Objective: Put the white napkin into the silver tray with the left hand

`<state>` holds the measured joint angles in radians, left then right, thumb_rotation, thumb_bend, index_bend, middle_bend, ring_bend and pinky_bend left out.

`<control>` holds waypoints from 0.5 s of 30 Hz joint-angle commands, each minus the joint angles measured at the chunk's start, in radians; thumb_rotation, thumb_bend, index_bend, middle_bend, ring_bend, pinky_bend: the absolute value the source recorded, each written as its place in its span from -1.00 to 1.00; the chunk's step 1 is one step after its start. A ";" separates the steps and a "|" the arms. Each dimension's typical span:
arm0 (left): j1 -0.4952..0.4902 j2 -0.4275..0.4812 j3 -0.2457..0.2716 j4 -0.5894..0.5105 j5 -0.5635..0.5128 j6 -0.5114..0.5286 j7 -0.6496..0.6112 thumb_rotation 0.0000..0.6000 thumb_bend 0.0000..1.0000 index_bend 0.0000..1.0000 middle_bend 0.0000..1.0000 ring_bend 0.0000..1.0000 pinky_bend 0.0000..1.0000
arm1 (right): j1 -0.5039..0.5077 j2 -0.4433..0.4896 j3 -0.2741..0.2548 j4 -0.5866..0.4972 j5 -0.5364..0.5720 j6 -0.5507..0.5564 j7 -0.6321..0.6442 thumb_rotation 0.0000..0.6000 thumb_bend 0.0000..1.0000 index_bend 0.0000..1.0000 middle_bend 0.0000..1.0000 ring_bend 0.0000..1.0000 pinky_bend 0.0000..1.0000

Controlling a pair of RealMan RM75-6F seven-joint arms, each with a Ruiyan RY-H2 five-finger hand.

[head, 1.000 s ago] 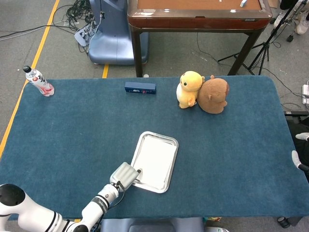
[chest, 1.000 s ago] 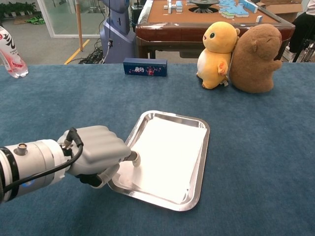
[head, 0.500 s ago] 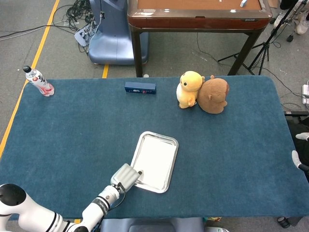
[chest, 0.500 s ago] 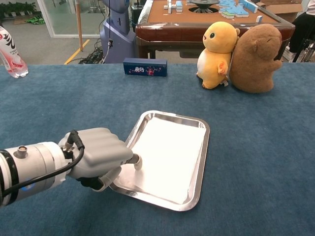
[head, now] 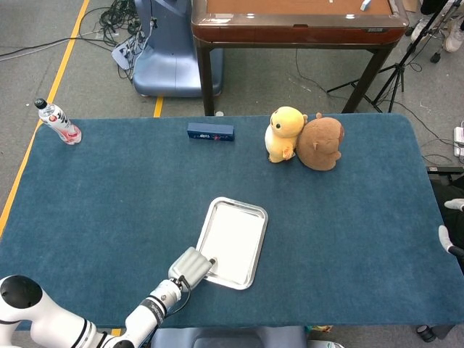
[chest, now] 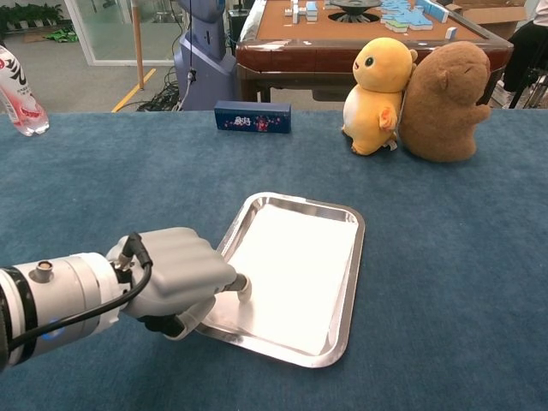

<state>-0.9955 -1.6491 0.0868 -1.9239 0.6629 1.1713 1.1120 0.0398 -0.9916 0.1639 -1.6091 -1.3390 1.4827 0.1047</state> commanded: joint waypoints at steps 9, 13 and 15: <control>-0.005 -0.012 -0.003 0.009 -0.007 -0.003 0.001 1.00 0.62 -0.56 0.66 0.15 0.37 | -0.001 0.001 0.000 0.000 -0.001 0.001 0.005 1.00 -0.21 -0.33 -0.37 -0.68 -0.41; -0.006 -0.016 -0.007 0.019 -0.014 -0.002 0.000 1.00 0.62 -0.56 0.66 0.15 0.37 | -0.001 0.001 0.001 0.000 -0.001 0.002 0.005 1.00 -0.21 -0.33 -0.37 -0.68 -0.41; -0.007 -0.017 -0.008 0.021 -0.016 -0.002 -0.001 1.00 0.62 -0.56 0.66 0.15 0.37 | -0.001 0.001 0.001 0.001 -0.001 0.002 0.006 1.00 -0.21 -0.33 -0.37 -0.68 -0.41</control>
<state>-1.0023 -1.6654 0.0791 -1.9025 0.6465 1.1694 1.1116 0.0390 -0.9907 0.1648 -1.6085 -1.3399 1.4844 0.1103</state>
